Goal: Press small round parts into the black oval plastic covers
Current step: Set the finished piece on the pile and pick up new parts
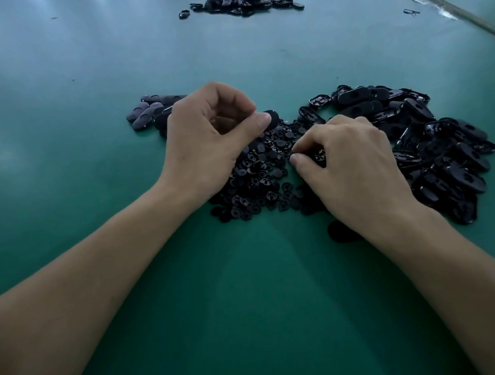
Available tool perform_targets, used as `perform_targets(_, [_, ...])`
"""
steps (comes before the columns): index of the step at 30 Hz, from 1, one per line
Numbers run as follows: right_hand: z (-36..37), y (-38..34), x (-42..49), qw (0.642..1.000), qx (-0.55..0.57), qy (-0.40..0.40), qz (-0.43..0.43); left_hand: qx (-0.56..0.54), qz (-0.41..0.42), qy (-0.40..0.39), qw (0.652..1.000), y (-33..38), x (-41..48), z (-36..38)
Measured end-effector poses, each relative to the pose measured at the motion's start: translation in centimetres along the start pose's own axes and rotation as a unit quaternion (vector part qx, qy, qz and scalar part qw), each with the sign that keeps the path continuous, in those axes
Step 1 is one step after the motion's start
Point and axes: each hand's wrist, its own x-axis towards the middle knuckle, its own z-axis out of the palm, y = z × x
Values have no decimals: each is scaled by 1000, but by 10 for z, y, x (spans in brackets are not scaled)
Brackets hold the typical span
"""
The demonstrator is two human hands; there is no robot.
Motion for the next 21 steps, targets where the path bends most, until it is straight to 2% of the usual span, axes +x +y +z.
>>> perform_targets(5, [-1,-2,1,1000,0,-6,5,25,3,-23,999,0,0,0])
perform_targets(10, [1,-2,2,1000,-7,-18,4,70,21,-13,997,1,1,1])
perform_targets(17, [3,-2,2,1000,-3,-25,-12,22,9,5,1000,3,-1,1])
perform_targets(21, [4,-2,2,999,3,14,-37,-21,-8,14,1000,4,-1,0])
